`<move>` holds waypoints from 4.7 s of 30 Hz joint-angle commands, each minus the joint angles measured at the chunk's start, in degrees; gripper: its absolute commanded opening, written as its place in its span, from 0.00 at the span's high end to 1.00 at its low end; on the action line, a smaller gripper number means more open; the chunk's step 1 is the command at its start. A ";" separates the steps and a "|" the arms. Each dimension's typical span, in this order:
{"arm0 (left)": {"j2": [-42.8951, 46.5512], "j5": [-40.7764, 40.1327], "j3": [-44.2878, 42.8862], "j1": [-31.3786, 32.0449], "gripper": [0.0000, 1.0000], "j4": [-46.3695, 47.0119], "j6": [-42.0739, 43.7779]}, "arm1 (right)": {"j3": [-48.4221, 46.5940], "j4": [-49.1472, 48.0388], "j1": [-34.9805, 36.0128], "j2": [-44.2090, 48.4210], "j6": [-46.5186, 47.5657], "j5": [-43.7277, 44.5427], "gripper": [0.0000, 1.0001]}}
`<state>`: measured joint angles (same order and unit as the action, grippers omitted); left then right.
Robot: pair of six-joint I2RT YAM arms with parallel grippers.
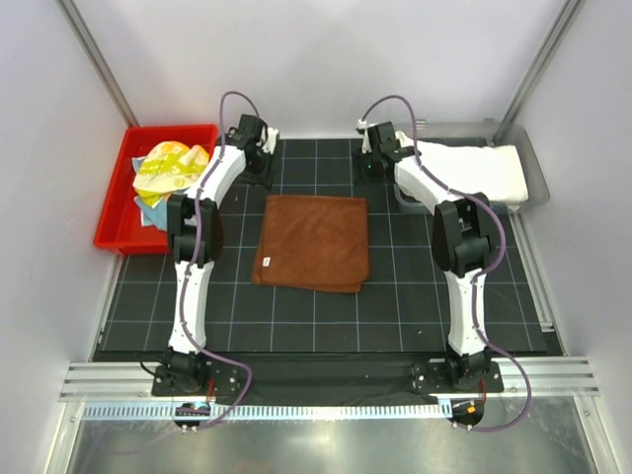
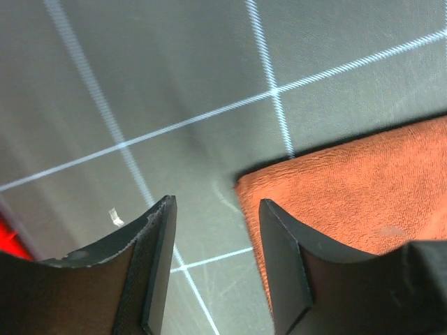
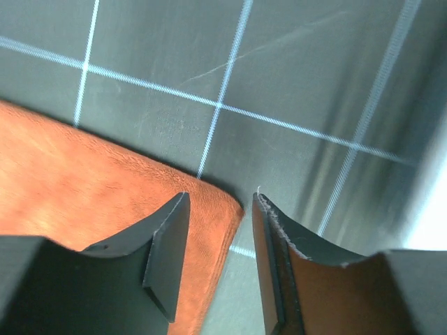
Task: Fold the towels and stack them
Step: Fold the towel
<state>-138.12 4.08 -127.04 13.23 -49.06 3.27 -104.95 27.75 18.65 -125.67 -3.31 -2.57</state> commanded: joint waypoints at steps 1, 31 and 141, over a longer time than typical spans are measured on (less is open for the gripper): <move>8.38 -4.36 0.99 -0.23 0.45 1.86 -5.54 | -2.55 4.66 0.85 8.05 -8.97 6.59 0.52; 45.84 8.32 70.53 5.22 0.59 20.14 -34.99 | 53.53 -2.35 11.49 35.84 -49.34 0.90 0.57; 47.16 0.93 75.28 8.30 0.67 20.67 -43.17 | 52.04 -0.94 11.49 41.20 -46.96 0.28 0.99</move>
<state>-90.74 5.61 -50.11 21.41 -30.17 -39.07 -52.58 27.40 30.04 -87.09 -50.72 -3.14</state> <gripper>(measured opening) 0.337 0.039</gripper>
